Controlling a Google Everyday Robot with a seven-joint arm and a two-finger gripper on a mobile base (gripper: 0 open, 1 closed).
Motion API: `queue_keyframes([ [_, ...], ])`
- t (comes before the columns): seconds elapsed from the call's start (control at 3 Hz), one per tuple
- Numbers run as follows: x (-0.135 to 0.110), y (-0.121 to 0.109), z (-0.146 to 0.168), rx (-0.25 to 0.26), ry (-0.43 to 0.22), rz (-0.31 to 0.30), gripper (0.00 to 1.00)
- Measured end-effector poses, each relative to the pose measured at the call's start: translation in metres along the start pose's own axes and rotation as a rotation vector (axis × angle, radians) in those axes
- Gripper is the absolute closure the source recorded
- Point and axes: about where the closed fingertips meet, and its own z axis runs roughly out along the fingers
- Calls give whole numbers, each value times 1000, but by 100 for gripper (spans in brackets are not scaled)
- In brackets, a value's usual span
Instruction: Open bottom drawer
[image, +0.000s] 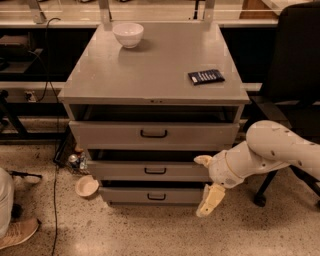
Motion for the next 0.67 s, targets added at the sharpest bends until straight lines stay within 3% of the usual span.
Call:
queue_keyframes([
  [0.33,28,-13,61,-36,-17,-67,0],
  [0.67,74,-22,140,-53,-14,-82,0],
])
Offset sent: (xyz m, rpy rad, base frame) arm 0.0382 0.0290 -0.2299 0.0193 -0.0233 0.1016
